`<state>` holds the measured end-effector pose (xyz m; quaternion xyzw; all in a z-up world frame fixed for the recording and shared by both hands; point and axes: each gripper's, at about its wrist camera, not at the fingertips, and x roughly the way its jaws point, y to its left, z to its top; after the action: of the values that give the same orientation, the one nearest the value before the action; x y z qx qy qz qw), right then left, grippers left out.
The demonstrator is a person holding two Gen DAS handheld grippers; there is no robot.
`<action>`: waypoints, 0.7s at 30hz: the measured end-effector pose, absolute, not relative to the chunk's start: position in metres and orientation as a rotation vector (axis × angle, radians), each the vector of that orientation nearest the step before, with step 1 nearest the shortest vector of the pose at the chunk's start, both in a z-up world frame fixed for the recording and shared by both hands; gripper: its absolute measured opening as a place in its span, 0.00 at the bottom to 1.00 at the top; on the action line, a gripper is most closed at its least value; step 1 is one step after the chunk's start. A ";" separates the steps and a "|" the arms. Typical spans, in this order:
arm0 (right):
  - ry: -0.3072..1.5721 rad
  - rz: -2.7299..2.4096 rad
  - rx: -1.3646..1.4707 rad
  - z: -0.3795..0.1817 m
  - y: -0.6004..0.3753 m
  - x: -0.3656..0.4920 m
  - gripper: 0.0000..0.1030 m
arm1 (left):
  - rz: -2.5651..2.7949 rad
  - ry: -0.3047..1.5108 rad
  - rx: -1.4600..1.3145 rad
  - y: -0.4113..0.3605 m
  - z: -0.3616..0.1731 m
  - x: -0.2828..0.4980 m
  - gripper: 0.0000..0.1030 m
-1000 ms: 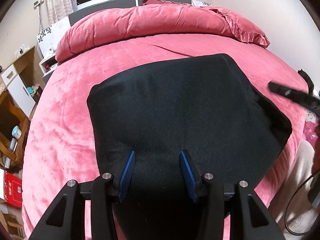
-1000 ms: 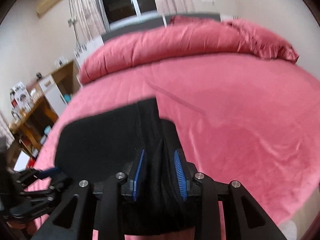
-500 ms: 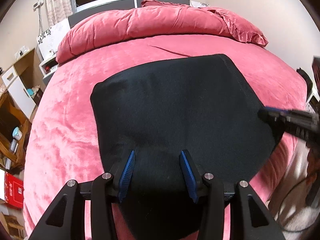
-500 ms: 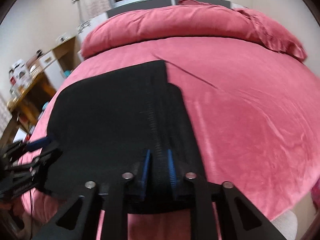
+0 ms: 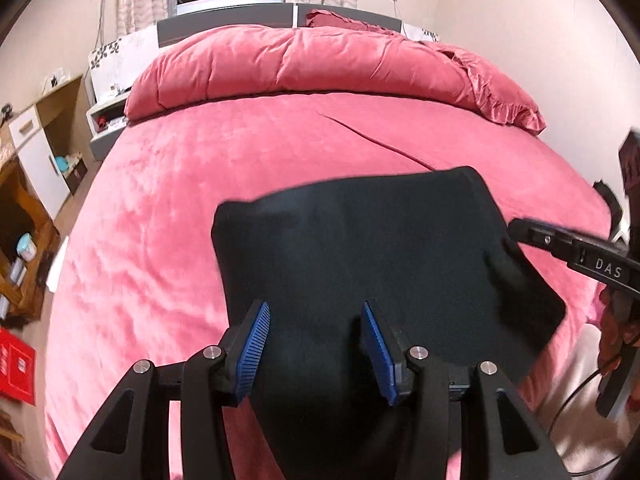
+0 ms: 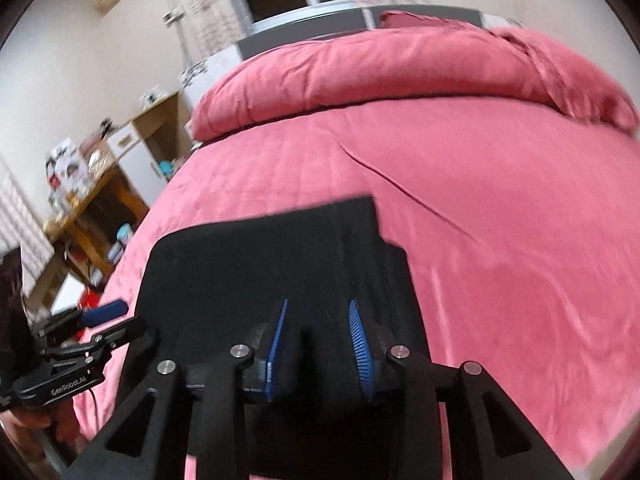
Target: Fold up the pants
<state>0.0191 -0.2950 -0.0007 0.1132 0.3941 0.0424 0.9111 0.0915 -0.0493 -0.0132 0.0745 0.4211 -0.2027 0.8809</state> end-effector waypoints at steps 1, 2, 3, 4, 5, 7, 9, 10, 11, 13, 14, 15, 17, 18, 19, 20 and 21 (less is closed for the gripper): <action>0.812 0.106 0.201 0.002 -0.291 0.028 0.31 | -0.421 0.880 0.174 -0.056 -0.013 0.099 0.47; 0.809 0.119 0.167 0.005 -0.285 0.036 0.31 | -0.420 0.880 0.200 -0.063 -0.013 0.108 0.47; 0.807 0.132 0.142 0.008 -0.279 0.045 0.31 | -0.421 0.881 0.212 -0.065 -0.014 0.113 0.47; 0.811 0.145 0.136 0.008 -0.277 0.051 0.31 | -0.421 0.886 0.225 -0.070 -0.015 0.120 0.47; 0.825 0.166 0.138 0.006 -0.274 0.062 0.31 | -0.415 0.892 0.234 -0.075 -0.016 0.128 0.47; 0.853 0.162 0.141 -0.002 -0.273 0.079 0.31 | -0.407 0.897 0.246 -0.081 -0.020 0.139 0.47; 0.880 0.142 0.126 -0.013 -0.273 0.092 0.31 | -0.399 0.911 0.264 -0.087 -0.025 0.152 0.47; 0.891 0.119 0.109 -0.020 -0.274 0.096 0.30 | -0.394 0.915 0.265 -0.087 -0.027 0.155 0.47; 0.904 0.095 0.091 -0.026 -0.276 0.099 0.28 | -0.386 0.927 0.267 -0.088 -0.031 0.160 0.47; 0.921 0.086 0.106 -0.038 -0.283 0.106 0.26 | -0.388 0.973 0.255 -0.090 -0.041 0.170 0.49; 0.922 0.084 0.125 -0.042 -0.286 0.109 0.24 | -0.387 0.993 0.241 -0.089 -0.048 0.176 0.49; 0.915 0.079 0.142 -0.046 -0.289 0.111 0.23 | -0.388 0.995 0.235 -0.089 -0.052 0.179 0.49; 0.900 0.076 0.151 -0.052 -0.290 0.113 0.21 | -0.394 0.979 0.236 -0.090 -0.057 0.182 0.49; 0.893 0.075 0.153 -0.054 -0.291 0.112 0.21 | -0.395 0.974 0.242 -0.090 -0.057 0.182 0.49; 0.889 0.074 0.155 -0.055 -0.292 0.113 0.21 | -0.393 0.964 0.249 -0.091 -0.057 0.180 0.49; 0.881 0.074 0.159 -0.056 -0.291 0.112 0.21 | -0.392 0.957 0.253 -0.092 -0.056 0.179 0.49; 0.874 0.075 0.156 -0.055 -0.291 0.111 0.21 | -0.391 0.949 0.254 -0.092 -0.055 0.177 0.49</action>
<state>0.1109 -0.2910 -0.0550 0.0756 0.4227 0.0364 0.9024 0.1771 -0.0920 -0.0552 0.1210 0.4528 -0.1865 0.8635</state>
